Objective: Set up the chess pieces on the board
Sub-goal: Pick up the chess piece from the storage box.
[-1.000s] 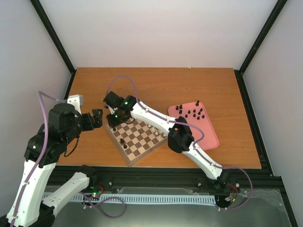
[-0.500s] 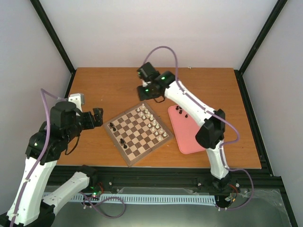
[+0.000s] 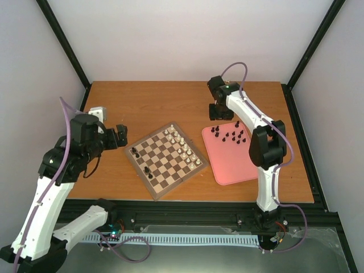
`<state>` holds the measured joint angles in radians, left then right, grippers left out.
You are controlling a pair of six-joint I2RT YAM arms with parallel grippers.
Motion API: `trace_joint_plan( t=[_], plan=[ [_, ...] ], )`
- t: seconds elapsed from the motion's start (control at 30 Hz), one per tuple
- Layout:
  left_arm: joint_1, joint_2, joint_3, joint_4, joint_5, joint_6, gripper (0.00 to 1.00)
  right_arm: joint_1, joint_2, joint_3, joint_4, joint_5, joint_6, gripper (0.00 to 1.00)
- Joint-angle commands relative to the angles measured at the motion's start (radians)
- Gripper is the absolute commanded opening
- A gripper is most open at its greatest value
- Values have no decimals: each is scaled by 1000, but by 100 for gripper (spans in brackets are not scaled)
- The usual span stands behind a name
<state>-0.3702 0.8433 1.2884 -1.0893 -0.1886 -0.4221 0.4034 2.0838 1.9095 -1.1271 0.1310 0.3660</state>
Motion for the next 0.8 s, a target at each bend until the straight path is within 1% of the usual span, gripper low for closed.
trace_joint_plan(
  t=[0.0, 0.3, 0.53, 0.77],
  plan=[
    [4, 21, 14, 51, 5, -5, 100, -27, 20, -33, 32, -5, -29, 47],
    [4, 76, 17, 85, 13, -22, 100, -79, 109, -26, 63, -60, -62, 43],
    [3, 97, 10, 102, 16, -39, 100, -83, 160, -13, 70, -111, -87, 41],
    [3, 107, 8, 113, 12, -46, 100, -85, 191, 3, 68, -116, -97, 41]
  ],
)
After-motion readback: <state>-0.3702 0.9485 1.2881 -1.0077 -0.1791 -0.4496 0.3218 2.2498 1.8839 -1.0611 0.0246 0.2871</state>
